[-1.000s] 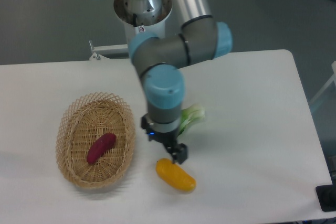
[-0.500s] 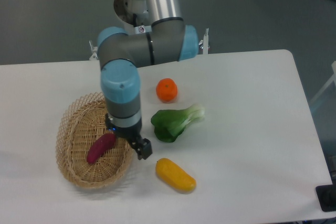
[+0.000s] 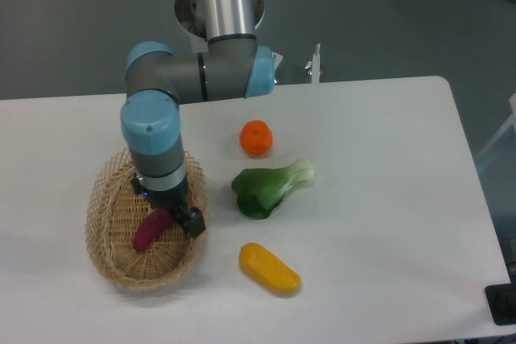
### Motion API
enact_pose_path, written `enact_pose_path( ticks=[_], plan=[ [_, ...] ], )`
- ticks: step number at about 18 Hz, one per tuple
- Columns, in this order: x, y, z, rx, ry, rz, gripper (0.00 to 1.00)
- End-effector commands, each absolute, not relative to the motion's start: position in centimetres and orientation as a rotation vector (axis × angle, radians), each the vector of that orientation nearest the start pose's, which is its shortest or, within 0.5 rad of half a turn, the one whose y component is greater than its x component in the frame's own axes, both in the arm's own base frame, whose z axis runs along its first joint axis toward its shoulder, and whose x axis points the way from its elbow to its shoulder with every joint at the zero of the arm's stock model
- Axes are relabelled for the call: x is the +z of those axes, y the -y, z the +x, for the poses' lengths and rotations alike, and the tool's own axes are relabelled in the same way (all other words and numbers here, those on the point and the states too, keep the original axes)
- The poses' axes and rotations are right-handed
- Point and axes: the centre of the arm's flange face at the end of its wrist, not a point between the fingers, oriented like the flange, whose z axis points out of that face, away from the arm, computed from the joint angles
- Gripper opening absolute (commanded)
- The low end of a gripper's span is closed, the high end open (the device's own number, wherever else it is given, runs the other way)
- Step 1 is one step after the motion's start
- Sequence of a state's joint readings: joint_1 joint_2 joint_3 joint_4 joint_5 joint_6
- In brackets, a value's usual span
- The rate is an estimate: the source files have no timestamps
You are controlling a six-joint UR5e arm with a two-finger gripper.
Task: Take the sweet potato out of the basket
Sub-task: 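Lower the gripper onto the sweet potato and close on it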
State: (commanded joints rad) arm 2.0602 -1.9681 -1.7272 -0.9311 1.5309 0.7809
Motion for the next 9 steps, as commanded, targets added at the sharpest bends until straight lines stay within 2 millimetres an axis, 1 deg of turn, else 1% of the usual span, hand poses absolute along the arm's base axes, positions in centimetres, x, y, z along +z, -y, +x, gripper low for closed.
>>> enact_pose_path(
  ticks=[1,3,7,9],
  plan=[
    [25.3,-60.0,-15.7,0.019,-0.441,-3.024,1.00],
    [24.6,-60.1,-15.0,0.009,-0.433,-3.033,1.00],
    [22.4,-60.7,-15.0,0.018,-0.375,-3.047,1.00],
    [22.5,-61.0,-14.9,0.025,-0.377,-3.041,1.00]
  ],
)
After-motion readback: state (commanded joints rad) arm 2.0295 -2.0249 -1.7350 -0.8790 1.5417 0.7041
